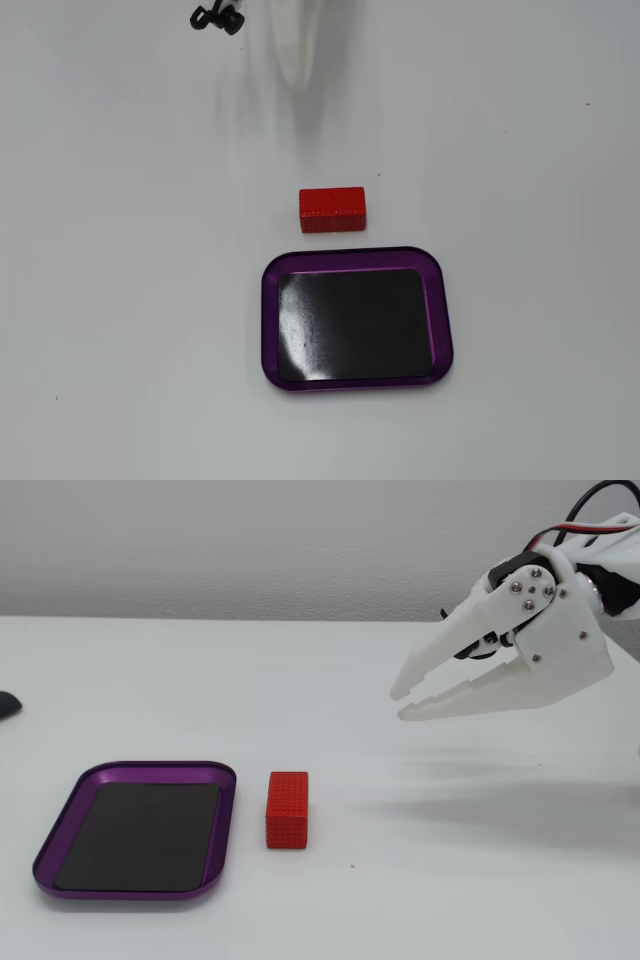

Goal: Pick up the cube and place it in the box.

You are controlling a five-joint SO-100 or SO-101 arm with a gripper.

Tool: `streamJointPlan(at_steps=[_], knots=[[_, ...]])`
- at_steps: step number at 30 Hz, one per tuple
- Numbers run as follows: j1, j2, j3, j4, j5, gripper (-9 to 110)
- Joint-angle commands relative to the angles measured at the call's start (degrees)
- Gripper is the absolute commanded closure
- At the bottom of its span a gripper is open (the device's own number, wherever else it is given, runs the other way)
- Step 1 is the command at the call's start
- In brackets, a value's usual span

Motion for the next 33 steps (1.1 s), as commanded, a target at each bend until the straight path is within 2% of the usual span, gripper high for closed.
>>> streamJointPlan(at_steps=[1,20,23,27,33], knots=[[0.6,1.3,0.5,-2.3,0.4,102],[0.7,1.3,0.5,-2.7,0.1,102],[1.3,1.3,0.1,-7.6,-0.7,102],[4.9,0.2,-6.0,-13.8,-5.4,102],[4.5,-11.3,-19.1,-12.0,-8.6,101]])
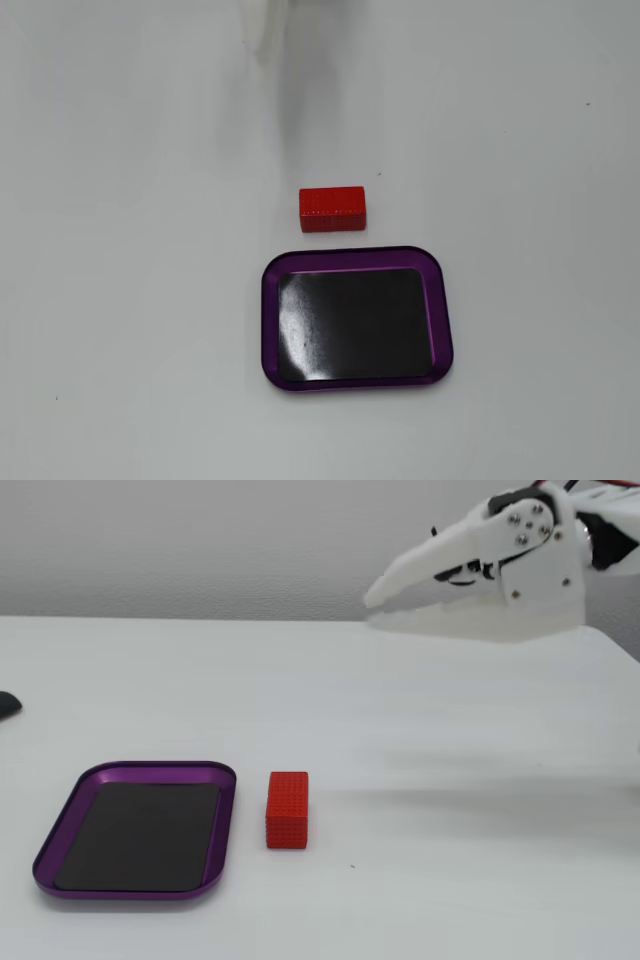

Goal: Pick up the cube and place it in the box.

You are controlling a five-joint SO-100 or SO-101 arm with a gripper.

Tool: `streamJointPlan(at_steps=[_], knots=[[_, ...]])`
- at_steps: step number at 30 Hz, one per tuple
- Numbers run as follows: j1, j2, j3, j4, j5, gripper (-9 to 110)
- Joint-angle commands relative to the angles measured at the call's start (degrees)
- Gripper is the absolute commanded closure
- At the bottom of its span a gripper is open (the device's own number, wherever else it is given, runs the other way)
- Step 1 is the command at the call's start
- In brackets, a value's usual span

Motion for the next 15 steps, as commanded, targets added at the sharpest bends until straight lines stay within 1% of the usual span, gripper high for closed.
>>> streamJointPlan(at_steps=[1,6,12,15], knots=[[0.6,-9.1,-8.3,0.4,-0.9,101],[0.0,-34.0,-23.1,4.9,-0.4,93],[-0.2,-63.7,-47.7,17.7,-0.7,85],[-3.1,-75.3,-58.2,24.3,-0.9,81]])
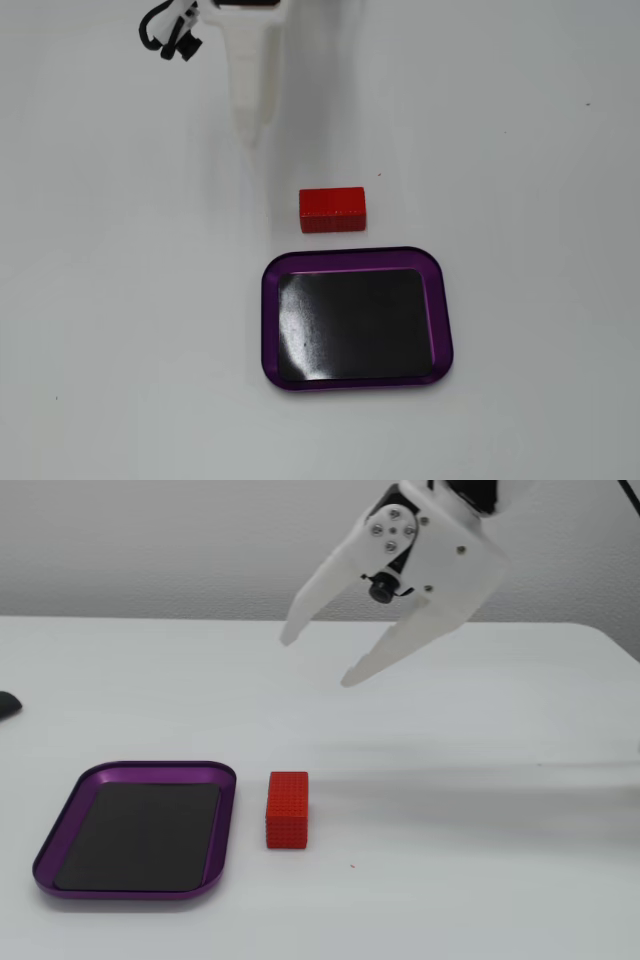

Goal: Pick up the cube and place it in the box.

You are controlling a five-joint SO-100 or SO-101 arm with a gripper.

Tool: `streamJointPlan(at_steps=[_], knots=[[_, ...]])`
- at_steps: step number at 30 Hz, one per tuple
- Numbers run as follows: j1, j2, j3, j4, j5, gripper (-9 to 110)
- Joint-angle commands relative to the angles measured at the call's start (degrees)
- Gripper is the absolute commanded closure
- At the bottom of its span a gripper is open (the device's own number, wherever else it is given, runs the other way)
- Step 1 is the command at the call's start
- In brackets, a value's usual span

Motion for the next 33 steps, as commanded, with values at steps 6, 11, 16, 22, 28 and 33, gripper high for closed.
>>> streamJointPlan(at_steps=[6,11,16,22,28,33], knots=[[-12.7,-21.0,-20.3,8.8,0.1,78],[-14.9,-25.7,-20.1,5.3,0.2,78],[-12.2,-27.8,-19.5,2.6,-0.3,78],[-7.0,-28.9,-19.4,2.2,-0.8,78],[-6.4,-28.4,-15.1,1.1,-3.6,78],[-6.5,-28.3,-10.6,-2.1,-3.6,78]])
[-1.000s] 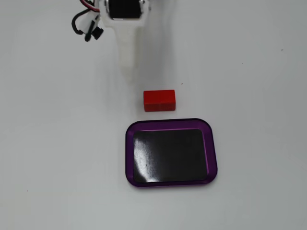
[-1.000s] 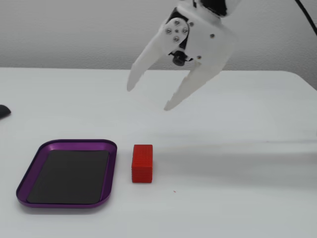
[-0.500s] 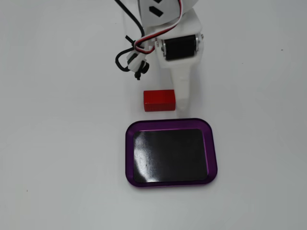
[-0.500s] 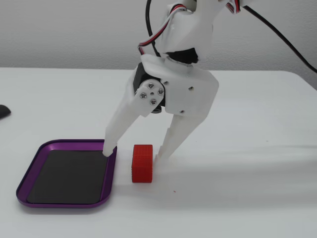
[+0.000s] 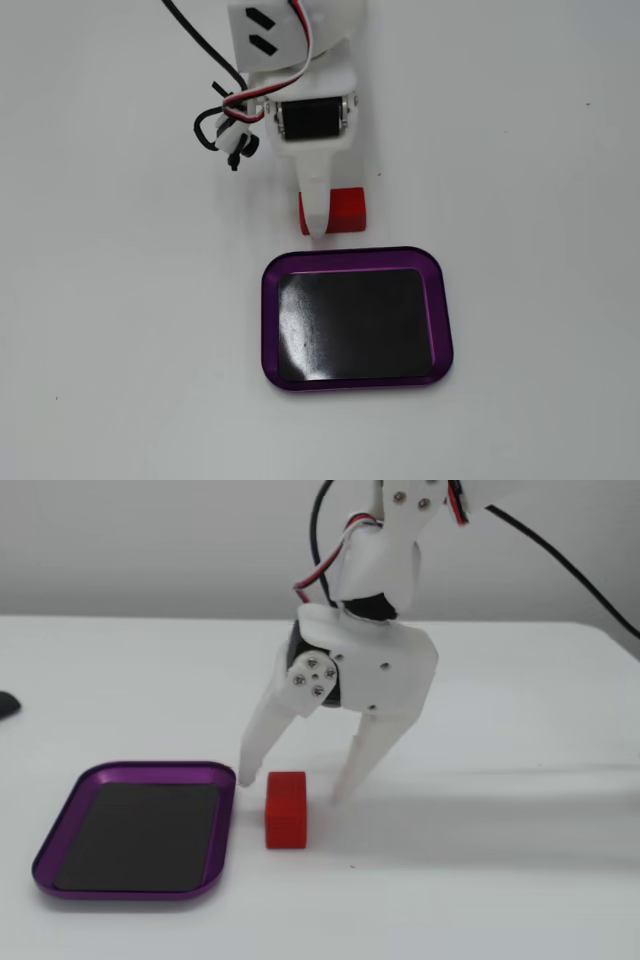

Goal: Pick up the cube and place it in the box.

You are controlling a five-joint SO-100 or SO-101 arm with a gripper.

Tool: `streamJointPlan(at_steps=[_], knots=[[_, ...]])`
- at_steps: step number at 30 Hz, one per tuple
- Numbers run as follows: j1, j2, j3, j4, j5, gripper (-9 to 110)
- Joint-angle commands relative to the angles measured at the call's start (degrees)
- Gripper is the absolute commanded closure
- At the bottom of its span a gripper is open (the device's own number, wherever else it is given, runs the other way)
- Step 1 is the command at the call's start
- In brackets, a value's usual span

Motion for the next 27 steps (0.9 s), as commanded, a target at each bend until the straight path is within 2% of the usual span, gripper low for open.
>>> streamJointPlan(at_steps=[1,10,16,21,27], knots=[[-0.3,0.9,1.7,-2.8,-0.4,78],[-0.3,0.9,3.1,-4.3,-0.4,81],[-0.2,0.9,2.3,-5.1,0.1,102],[-0.3,1.3,1.2,-4.7,-0.4,102],[-0.8,6.0,-7.3,-4.4,0.1,102]])
